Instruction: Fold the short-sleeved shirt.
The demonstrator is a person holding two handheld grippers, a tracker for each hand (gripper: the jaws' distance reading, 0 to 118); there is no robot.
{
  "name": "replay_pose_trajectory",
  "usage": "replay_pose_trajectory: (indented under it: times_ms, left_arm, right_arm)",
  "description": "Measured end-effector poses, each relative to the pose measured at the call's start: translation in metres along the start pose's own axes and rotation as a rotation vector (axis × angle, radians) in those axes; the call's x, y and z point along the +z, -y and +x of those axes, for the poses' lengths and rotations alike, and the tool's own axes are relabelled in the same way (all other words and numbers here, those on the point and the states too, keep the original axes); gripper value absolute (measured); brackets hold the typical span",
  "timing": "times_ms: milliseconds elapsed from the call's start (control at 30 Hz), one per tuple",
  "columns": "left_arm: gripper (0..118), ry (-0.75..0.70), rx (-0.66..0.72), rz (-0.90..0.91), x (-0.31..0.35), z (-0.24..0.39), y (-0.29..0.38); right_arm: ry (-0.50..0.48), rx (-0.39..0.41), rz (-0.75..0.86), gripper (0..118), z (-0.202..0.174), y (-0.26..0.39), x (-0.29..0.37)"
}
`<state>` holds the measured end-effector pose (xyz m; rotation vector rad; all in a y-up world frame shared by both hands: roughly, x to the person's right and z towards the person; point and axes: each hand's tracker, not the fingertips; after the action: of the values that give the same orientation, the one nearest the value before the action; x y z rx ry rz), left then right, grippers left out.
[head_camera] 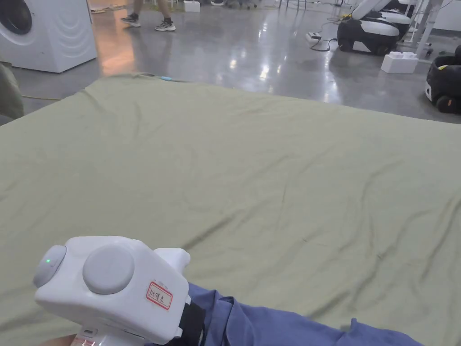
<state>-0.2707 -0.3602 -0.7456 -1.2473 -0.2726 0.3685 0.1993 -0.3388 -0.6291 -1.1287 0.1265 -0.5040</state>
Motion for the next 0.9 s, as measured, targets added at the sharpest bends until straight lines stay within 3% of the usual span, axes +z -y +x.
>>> replay_pose_trajectory:
  times_ms: [100, 200, 333, 467, 600, 667, 767, 900]
  left_arm:
    - [0, 0.219, 0.050, -0.059, -0.014, 0.010, 0.003]
    - [0, 0.334, 0.028, -0.125, -0.040, 0.038, 0.006]
    - [0, 0.313, -0.027, -0.117, -0.078, 0.071, -0.007]
    - [0, 0.397, -0.020, -0.158, -0.111, 0.099, -0.022]
    - [0, 0.350, -0.151, -0.170, -0.107, 0.131, -0.017]
    - [0, 0.429, -0.131, -0.133, -0.084, 0.122, -0.013]
    - [0, 0.578, 0.007, -0.079, -0.037, 0.084, -0.005]
    - [0, 0.535, 0.127, 0.127, 0.034, 0.000, 0.011]
  right_arm:
    - [0.007, -0.004, -0.004, 2, 0.002, -0.002, -0.002]
    - [0.016, -0.015, -0.011, 2, 0.004, -0.003, -0.005]
    - [0.010, -0.012, -0.017, 2, 0.005, 0.001, -0.002]
    - [0.017, -0.019, -0.003, 2, 0.009, 0.004, 0.006]
    - [0.031, -0.042, 0.015, 2, 0.015, 0.005, 0.012]
    - [0.036, -0.046, 0.016, 2, 0.016, 0.004, 0.012]
    - [0.036, -0.035, 0.006, 2, 0.014, 0.003, 0.008]
    - [0.003, -0.010, -0.016, 2, 0.004, 0.001, -0.001]
